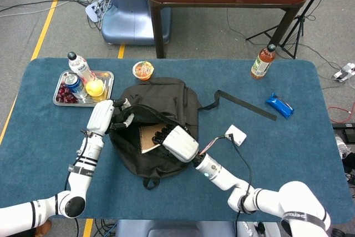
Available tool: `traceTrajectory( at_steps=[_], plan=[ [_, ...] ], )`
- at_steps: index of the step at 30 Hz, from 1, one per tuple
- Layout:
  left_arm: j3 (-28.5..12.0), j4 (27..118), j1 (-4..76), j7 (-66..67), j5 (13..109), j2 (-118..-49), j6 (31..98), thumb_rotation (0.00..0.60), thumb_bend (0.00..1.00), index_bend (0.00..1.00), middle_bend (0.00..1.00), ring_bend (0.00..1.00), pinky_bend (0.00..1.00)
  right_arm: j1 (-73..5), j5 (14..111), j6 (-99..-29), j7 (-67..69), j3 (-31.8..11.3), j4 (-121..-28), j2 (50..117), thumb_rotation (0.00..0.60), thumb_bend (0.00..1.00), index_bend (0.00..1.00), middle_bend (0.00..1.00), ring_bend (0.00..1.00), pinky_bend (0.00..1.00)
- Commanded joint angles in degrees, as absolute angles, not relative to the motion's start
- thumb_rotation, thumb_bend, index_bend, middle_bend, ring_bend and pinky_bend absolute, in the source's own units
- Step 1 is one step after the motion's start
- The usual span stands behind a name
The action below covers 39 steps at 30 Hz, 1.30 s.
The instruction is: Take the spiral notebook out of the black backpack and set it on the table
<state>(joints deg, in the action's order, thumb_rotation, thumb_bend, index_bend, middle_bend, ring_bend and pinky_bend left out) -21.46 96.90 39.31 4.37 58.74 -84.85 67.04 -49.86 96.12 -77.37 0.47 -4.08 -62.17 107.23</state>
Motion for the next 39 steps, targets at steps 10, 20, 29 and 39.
traceTrajectory(
  at_steps=[10,20,29,39],
  plan=[
    [-20.94,97.73,39.01,5.38,57.9,-83.96,66.95,0.6,0.49,0.74,0.68,0.52,0.36,-42.5,99.68,-84.97,-2.44,-3.91,-89.57,88.92,0.6,0.55,0.97,0.73,0.67,0.63],
    [-19.08,99.17,37.94,5.93,58.53,-82.54,66.71,0.6,0.49,0.74,0.68,0.52,0.36,-36.87,99.88,-88.97,0.0,-4.37,-103.14,75.47,0.6,0.55,0.97,0.73,0.68,0.64],
    [-16.77,100.61,36.87,7.16,60.28,-81.77,67.1,0.6,0.49,0.74,0.68,0.52,0.36,-33.29,96.19,-89.68,1.26,-7.0,-104.82,68.33,0.6,0.55,0.97,0.73,0.69,0.64],
    [-15.51,101.29,36.23,8.02,60.89,-81.55,67.12,0.6,0.49,0.74,0.67,0.52,0.36,-37.3,87.48,-80.22,1.49,-11.88,-88.28,74.15,0.6,0.55,0.97,0.73,0.69,0.64]
  ],
)
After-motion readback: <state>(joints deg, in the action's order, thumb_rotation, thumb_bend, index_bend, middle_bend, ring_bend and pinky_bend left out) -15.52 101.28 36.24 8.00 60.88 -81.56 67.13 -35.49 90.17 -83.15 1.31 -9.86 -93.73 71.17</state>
